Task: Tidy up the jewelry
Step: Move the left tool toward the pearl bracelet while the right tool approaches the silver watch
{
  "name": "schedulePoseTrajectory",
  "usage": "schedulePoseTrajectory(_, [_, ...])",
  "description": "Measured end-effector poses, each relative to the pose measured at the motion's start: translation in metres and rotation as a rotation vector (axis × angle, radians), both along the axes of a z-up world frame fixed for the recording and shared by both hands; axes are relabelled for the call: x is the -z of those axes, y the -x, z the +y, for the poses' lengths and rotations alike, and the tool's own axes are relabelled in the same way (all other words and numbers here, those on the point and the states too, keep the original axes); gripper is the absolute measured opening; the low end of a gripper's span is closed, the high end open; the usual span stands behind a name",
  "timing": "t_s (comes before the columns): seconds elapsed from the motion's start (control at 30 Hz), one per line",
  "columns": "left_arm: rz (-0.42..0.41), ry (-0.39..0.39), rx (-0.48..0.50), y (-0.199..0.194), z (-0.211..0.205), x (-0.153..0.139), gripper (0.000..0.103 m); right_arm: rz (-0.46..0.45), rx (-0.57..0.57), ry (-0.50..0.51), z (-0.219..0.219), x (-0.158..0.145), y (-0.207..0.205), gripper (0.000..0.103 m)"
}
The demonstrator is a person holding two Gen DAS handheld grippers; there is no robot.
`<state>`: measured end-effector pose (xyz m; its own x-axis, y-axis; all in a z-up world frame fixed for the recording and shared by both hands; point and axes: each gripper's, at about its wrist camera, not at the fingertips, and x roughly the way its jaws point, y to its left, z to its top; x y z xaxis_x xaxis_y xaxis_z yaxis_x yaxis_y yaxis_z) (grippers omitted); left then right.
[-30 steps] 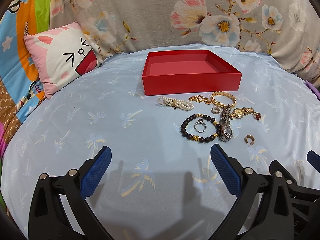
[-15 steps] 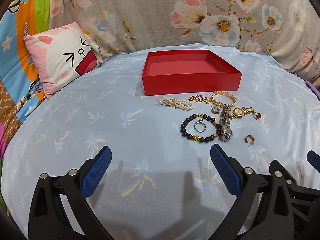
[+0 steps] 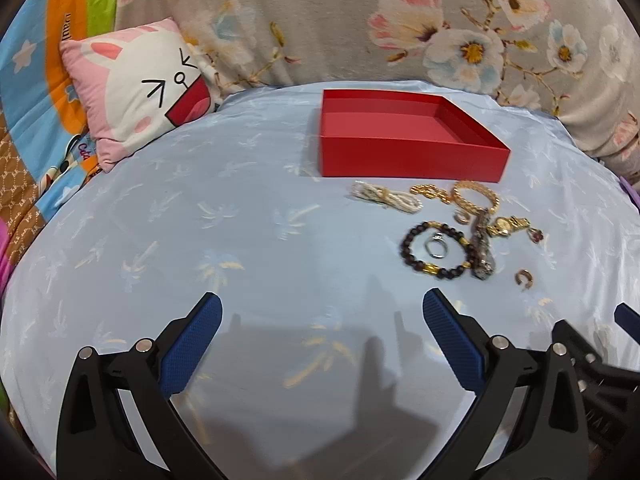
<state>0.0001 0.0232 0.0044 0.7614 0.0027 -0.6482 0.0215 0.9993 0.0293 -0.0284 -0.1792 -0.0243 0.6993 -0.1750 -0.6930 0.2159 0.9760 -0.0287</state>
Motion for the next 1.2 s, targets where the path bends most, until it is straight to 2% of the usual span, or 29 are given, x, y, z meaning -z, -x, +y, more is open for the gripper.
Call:
schedulePoseTrajectory(0.13, [-0.017,0.037,-0.005,-0.003,0.021,-0.004,0.098,-0.009,-0.036,-0.058,-0.005,-0.011,-0.014,0.098])
schedulePoseTrajectory(0.23, [-0.021,0.036,-0.001,-0.007,0.024,-0.006,0.098,0.012,-0.053,-0.046,0.000,-0.010,-0.026,0.094])
schedulePoseTrajectory(0.33, [-0.012,0.031,0.009,-0.011,0.022,-0.007,0.098,0.038,-0.069,-0.068,0.001,-0.005,-0.036,0.079])
schedulePoseTrajectory(0.4, [-0.014,0.012,0.011,-0.013,0.020,-0.006,0.098,0.057,-0.075,-0.077,0.002,0.000,-0.042,0.066])
schedulePoseTrajectory(0.47, [-0.008,-0.011,0.013,-0.015,0.016,-0.004,0.098,0.076,-0.077,-0.072,0.003,0.004,-0.047,0.060])
schedulePoseTrajectory(0.57, [0.017,0.008,0.024,-0.018,0.015,0.000,0.098,0.092,-0.079,-0.080,0.003,0.007,-0.054,0.051])
schedulePoseTrajectory(0.67, [0.031,0.028,0.036,-0.020,0.015,0.002,0.098,0.104,-0.082,-0.086,0.003,0.010,-0.059,0.050])
schedulePoseTrajectory(0.93, [0.037,0.018,0.058,-0.022,0.009,0.006,0.098,0.104,-0.100,-0.057,0.013,0.008,-0.064,0.046])
schedulePoseTrajectory(1.1, [0.034,0.028,0.064,-0.023,0.011,0.000,0.098,0.102,-0.143,-0.128,0.015,0.001,-0.065,0.046])
schedulePoseTrajectory(1.2, [0.031,0.035,0.059,-0.023,0.012,-0.003,0.098,0.097,-0.170,-0.120,0.025,-0.003,-0.068,0.046])
